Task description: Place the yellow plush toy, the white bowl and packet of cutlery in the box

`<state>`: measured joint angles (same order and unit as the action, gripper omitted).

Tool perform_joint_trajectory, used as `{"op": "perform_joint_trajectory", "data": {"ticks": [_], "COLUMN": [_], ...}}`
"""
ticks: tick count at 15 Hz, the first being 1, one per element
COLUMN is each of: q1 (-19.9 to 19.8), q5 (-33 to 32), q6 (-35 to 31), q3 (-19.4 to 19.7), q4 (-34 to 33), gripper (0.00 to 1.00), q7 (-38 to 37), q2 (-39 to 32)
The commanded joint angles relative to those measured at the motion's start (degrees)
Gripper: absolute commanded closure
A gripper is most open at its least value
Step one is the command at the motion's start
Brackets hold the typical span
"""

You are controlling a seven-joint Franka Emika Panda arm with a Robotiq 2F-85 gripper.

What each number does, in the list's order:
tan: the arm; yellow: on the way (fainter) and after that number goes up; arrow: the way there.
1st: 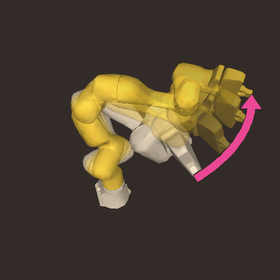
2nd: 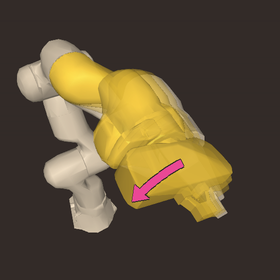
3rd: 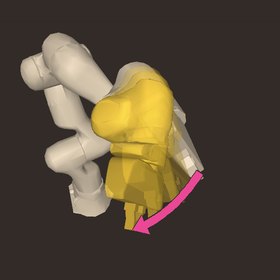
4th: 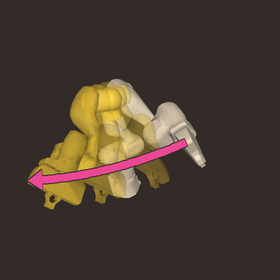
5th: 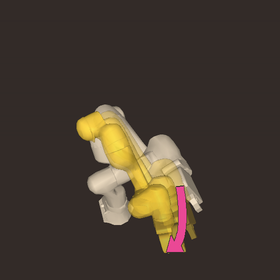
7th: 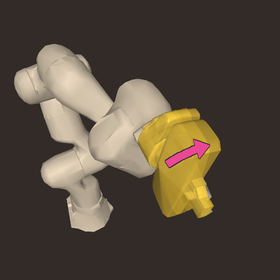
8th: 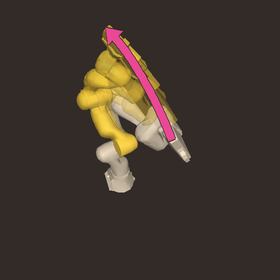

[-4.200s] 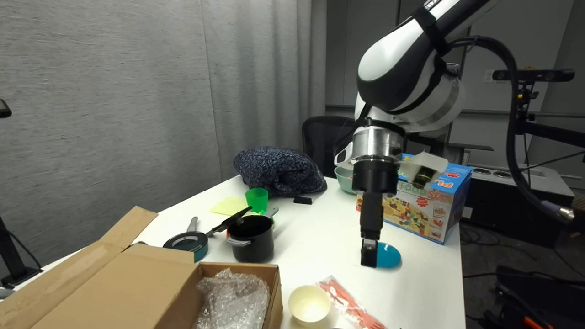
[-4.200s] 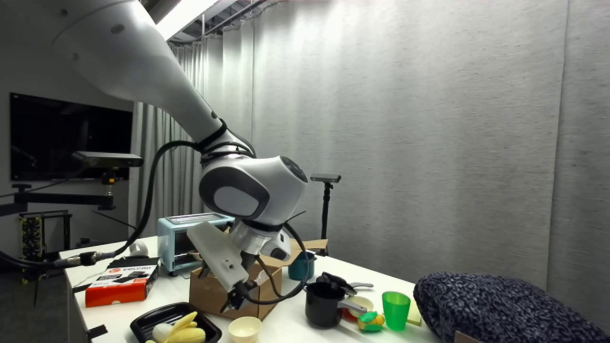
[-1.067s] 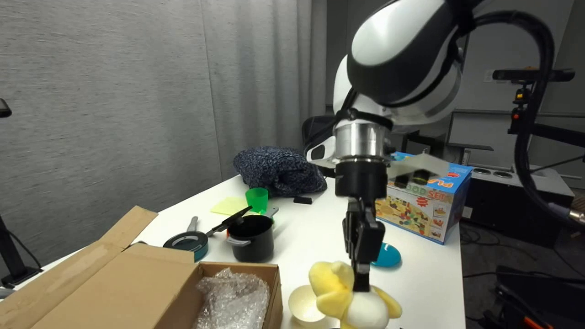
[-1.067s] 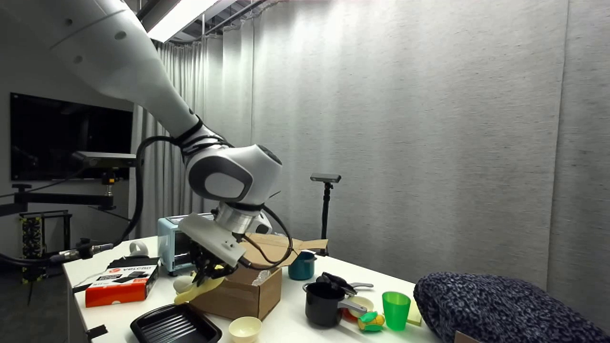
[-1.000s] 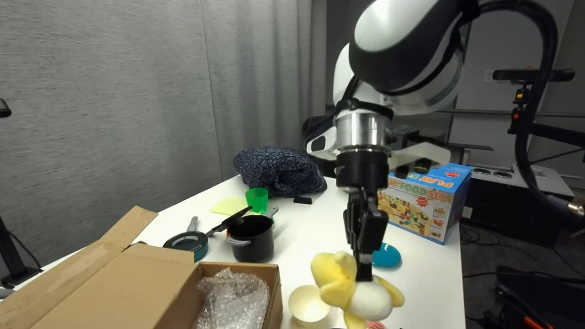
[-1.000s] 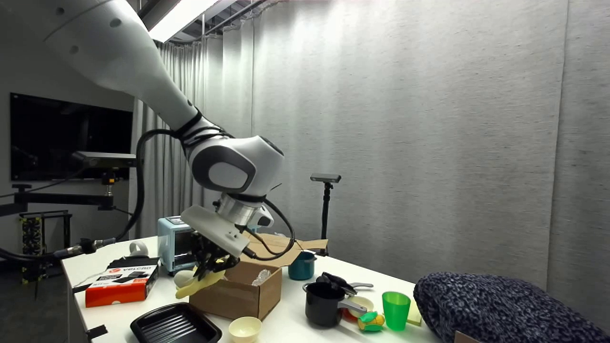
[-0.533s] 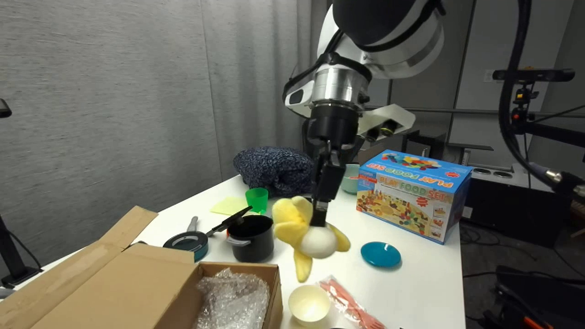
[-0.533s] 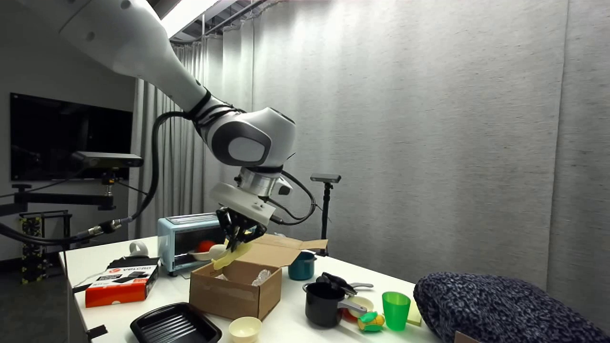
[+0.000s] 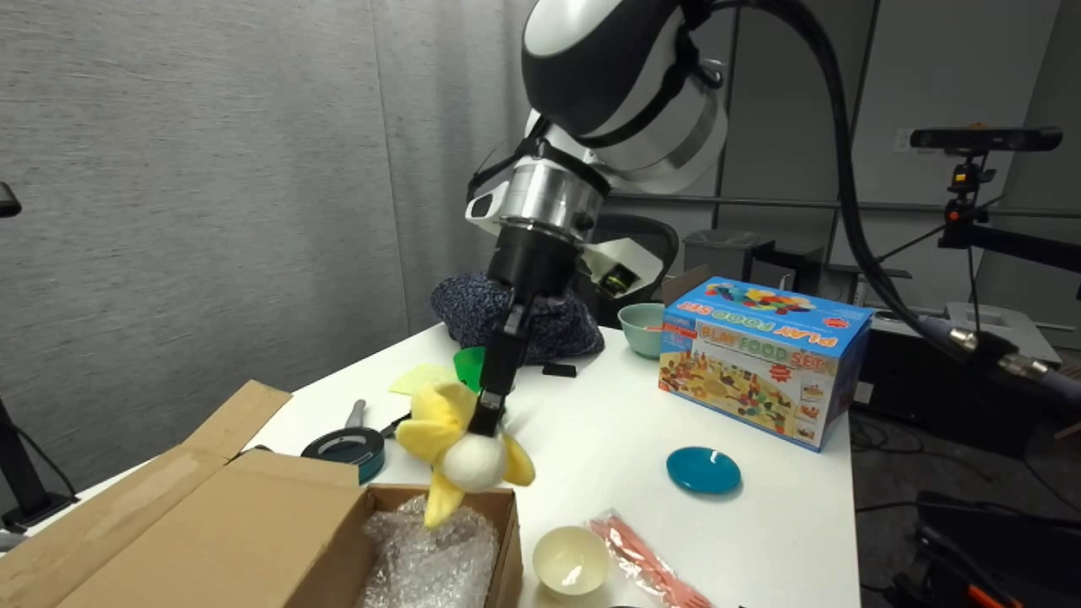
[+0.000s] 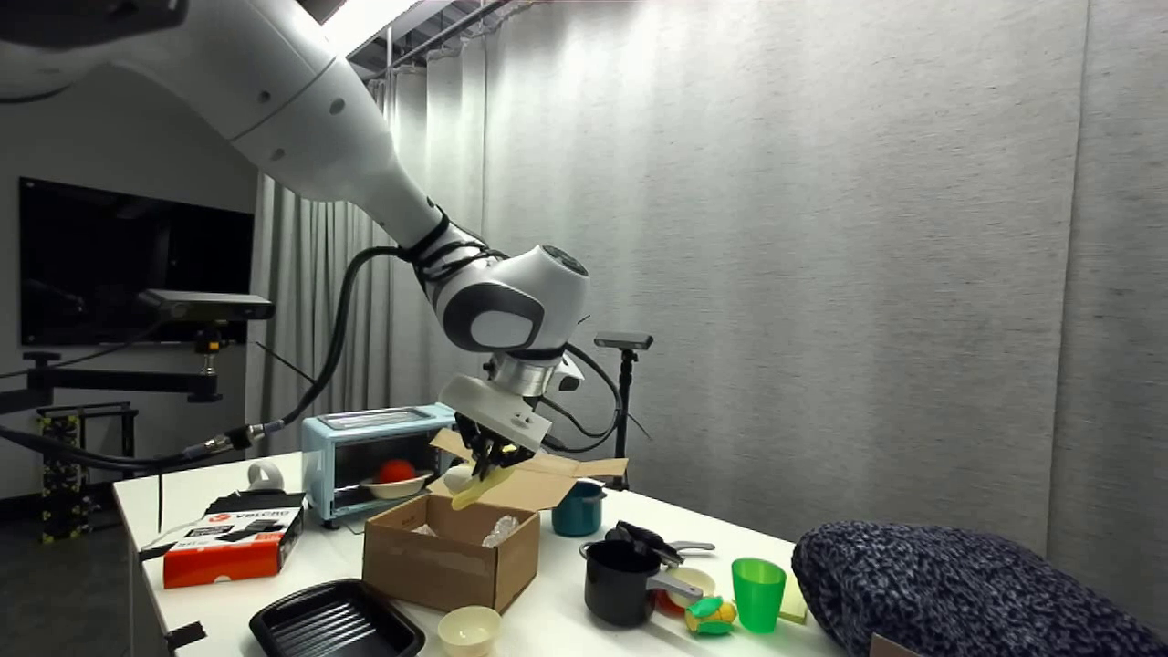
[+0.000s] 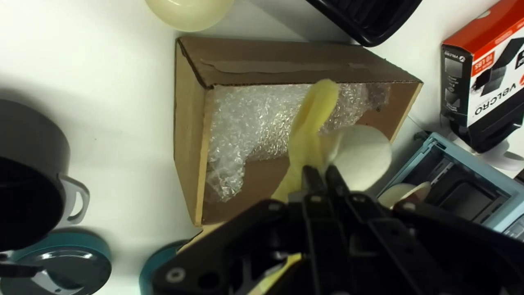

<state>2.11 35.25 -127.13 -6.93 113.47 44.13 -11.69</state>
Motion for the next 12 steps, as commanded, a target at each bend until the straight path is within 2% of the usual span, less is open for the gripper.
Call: {"op": "perform_joint_trajectory", "data": {"ticks": [1, 3, 4, 6, 12], "q1": [0.66, 1.02, 1.2, 1.33, -0.39], "q5": [-0.51, -1.53, -1.68, -1.9, -1.79], "q6": [1.2, 1.29, 1.02, 0.51, 0.33], "q3": [-1.9, -3.03, -3.53, -4.25, -4.02], "q4": [-6.1, -7.35, -7.77, -8.32, -4.53], "gripper": [0.98, 0.98, 0.69, 0.61, 0.14], "q7": [-1.36, -1.77, -2.27, -3.27, -3.22], "q2": [-6.43, -8.42, -9.31, -10.66, -8.32]}}
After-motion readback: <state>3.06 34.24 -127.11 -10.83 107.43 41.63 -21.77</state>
